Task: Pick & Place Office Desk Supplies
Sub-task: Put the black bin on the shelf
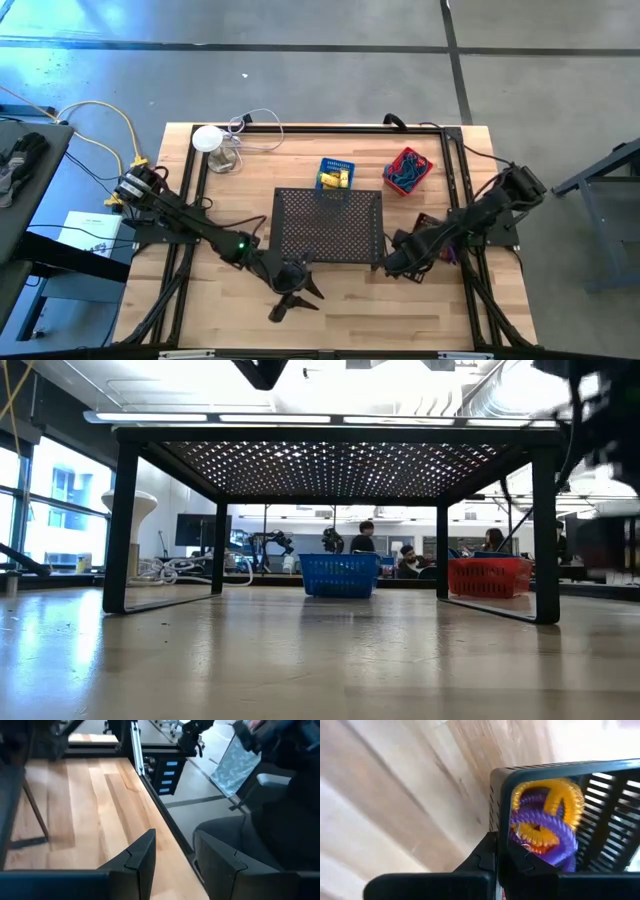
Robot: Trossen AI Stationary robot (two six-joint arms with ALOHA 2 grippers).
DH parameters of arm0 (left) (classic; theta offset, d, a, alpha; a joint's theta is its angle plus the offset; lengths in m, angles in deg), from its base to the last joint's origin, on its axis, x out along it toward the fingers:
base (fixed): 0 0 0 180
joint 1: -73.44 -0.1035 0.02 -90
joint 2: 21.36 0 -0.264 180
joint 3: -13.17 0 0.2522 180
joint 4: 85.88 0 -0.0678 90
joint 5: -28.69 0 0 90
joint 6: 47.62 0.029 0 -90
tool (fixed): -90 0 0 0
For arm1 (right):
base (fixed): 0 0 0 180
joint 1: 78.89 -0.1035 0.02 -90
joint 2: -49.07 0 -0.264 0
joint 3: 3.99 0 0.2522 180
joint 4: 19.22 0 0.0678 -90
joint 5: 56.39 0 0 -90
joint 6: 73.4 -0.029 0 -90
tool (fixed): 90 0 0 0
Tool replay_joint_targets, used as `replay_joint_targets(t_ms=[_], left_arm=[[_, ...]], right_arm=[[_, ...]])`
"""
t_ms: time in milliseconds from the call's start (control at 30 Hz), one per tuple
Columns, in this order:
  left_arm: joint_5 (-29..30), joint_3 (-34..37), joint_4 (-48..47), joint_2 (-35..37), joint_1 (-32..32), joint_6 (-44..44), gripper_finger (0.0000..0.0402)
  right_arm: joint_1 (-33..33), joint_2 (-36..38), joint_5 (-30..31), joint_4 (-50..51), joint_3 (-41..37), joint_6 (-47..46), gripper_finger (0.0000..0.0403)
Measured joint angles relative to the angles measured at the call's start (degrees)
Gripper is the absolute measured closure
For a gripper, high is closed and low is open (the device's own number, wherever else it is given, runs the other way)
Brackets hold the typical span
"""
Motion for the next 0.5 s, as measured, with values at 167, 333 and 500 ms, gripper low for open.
replay_joint_targets(t_ms=[167,333,500], left_arm=[[-0.1,0.0,-1.3,0.0,0.0,-4.5,0.0270],[0.0,0.0,-2.2,0.0,0.4,-5.3,0.0270],[0.0,0.0,-2.8,0.0,1.1,-5.5,0.0270]], right_arm=[[-2.8,0.0,0.3,10.0,9.4,-4.4,0.0400],[-4.3,0.0,2.1,15.3,18.4,-5.1,0.0400],[-3.6,0.0,8.8,15.1,27.0,-0.4,0.0400]])
